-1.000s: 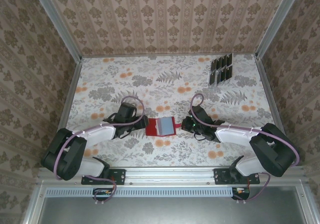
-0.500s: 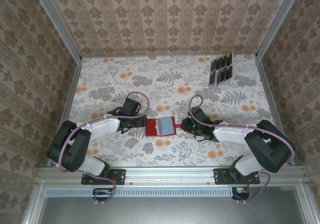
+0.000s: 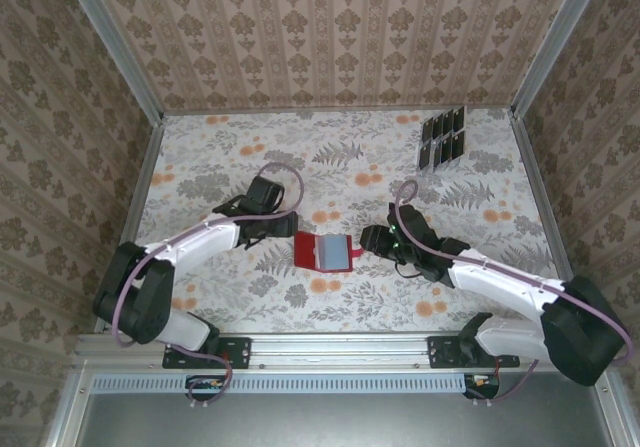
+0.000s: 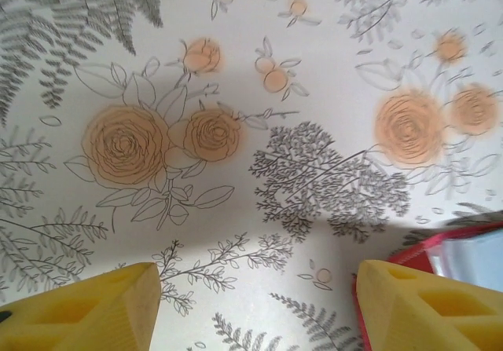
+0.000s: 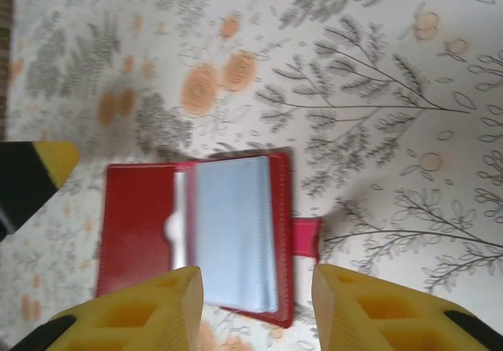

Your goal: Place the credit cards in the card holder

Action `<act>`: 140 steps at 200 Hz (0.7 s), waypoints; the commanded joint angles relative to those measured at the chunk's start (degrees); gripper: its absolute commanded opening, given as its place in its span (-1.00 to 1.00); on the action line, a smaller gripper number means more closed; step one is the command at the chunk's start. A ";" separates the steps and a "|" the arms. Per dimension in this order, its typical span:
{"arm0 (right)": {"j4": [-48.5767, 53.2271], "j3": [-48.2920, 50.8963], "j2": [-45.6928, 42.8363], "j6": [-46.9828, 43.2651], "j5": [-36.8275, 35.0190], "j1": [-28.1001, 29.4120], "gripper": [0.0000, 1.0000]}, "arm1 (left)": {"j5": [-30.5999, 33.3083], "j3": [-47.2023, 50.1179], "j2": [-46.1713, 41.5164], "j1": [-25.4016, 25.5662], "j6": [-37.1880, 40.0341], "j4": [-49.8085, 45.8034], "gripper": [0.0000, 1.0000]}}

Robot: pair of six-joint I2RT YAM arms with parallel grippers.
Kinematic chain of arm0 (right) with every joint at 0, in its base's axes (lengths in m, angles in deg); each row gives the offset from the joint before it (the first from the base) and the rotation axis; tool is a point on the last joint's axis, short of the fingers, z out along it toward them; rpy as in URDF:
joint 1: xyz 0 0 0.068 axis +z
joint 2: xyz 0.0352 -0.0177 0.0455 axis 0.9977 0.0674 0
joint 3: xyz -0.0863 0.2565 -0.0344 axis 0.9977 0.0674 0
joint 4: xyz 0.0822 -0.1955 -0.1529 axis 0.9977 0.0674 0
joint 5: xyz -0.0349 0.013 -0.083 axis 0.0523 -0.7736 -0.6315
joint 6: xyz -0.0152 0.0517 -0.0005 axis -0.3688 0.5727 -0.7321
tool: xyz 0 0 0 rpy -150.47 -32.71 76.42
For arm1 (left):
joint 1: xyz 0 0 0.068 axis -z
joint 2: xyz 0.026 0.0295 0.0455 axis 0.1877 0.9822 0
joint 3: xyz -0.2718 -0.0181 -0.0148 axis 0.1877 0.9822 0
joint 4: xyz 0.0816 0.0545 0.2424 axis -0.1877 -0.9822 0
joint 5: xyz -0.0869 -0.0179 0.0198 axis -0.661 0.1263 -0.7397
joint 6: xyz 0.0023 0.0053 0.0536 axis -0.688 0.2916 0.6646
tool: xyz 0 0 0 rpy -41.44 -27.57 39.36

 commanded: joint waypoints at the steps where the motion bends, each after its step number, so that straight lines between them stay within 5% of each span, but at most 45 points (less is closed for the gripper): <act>1: 4.55 -2.63 -1.91 -1.24 1.72 1.14 -0.14 | -1.59 -1.28 -4.10 1.27 0.06 -3.43 0.39; 66: 1.74 -7.95 7.09 -1.10 3.52 4.65 -0.06 | 2.71 3.21 -5.95 6.75 -3.34 -3.11 0.41; 140: 5.17 -16.15 19.77 -4.41 3.03 5.70 -0.04 | 5.33 10.31 -3.81 7.32 -5.66 0.43 0.40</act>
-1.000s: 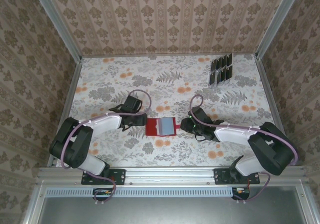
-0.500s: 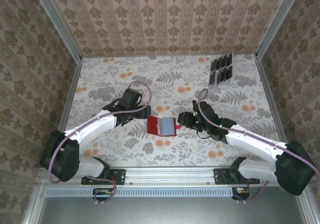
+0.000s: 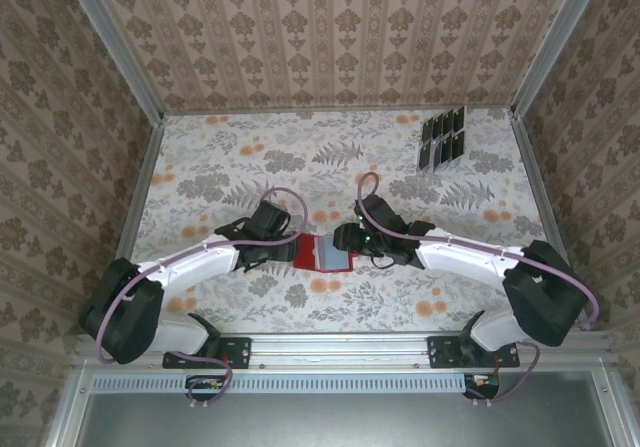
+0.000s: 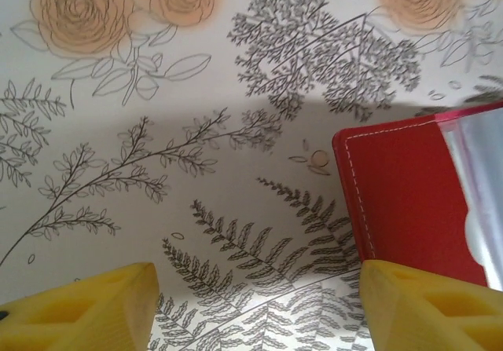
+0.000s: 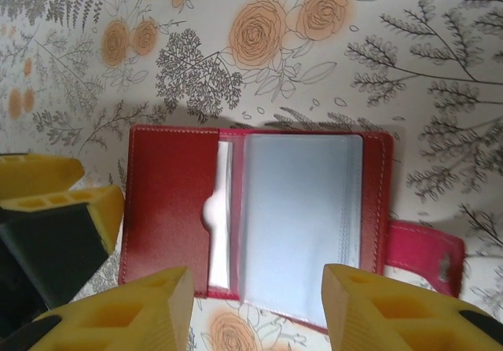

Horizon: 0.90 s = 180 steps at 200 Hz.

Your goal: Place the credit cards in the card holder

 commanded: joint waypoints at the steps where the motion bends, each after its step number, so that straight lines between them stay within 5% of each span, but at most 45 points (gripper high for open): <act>1: 2.09 -3.04 2.90 -1.48 0.30 0.50 -0.04 | 1.65 1.27 1.21 0.45 -1.72 1.38 0.40; 180: -0.14 -6.61 14.60 -0.85 2.70 0.44 -0.07 | 1.31 2.27 4.60 -0.23 -0.99 5.70 0.40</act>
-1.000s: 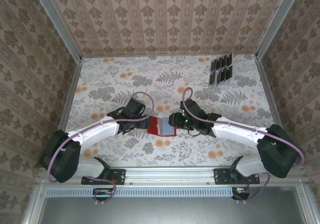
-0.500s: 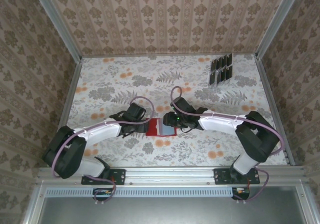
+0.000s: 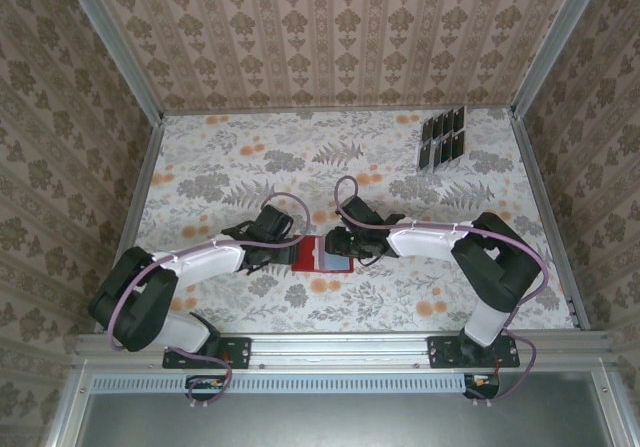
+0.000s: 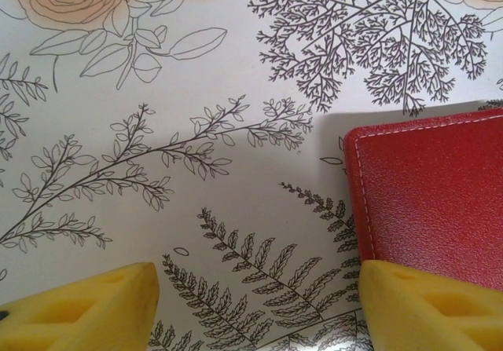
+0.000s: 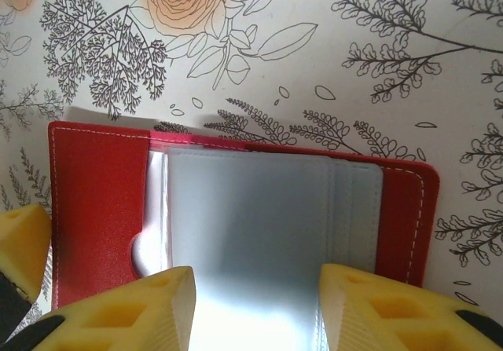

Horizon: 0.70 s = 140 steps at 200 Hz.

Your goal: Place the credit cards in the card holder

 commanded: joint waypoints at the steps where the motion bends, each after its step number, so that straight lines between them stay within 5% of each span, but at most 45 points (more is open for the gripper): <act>1: -0.52 -0.74 -0.15 0.18 1.64 0.25 -0.07 | 0.17 0.41 0.43 -0.22 -0.42 0.77 0.40; 140: -5.38 -0.27 -1.57 1.51 5.66 0.02 -0.07 | -0.49 1.29 -0.27 -0.21 -0.34 1.94 0.40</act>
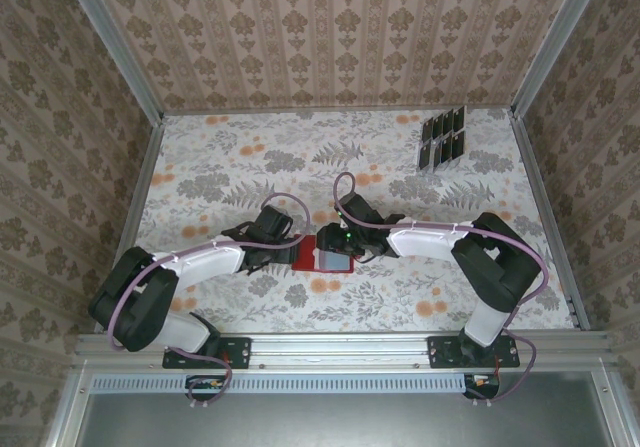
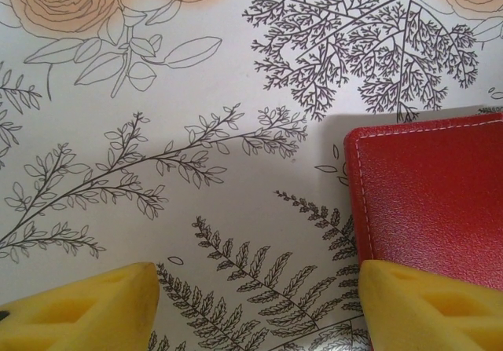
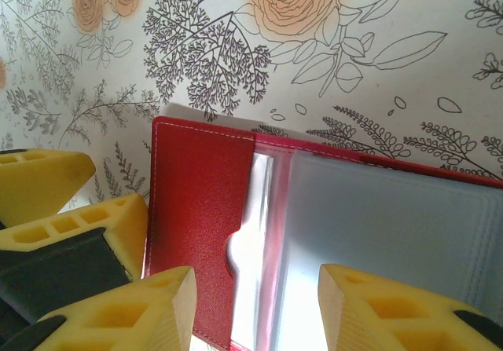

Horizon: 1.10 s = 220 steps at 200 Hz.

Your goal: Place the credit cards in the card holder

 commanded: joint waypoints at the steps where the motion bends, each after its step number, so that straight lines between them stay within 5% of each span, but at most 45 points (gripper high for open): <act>1: 0.96 -0.29 -1.54 -0.37 -0.19 0.02 -0.07 | -0.31 0.55 -0.27 -0.17 -0.38 0.08 0.40; 81: 9.16 -1.90 -2.88 -6.36 -3.56 -0.77 -0.04 | -0.61 0.37 0.05 -0.16 -0.16 0.45 0.40; 220: 0.05 -1.90 4.19 -1.44 1.86 -0.87 -0.04 | -0.88 1.09 0.01 -0.25 0.33 1.38 0.40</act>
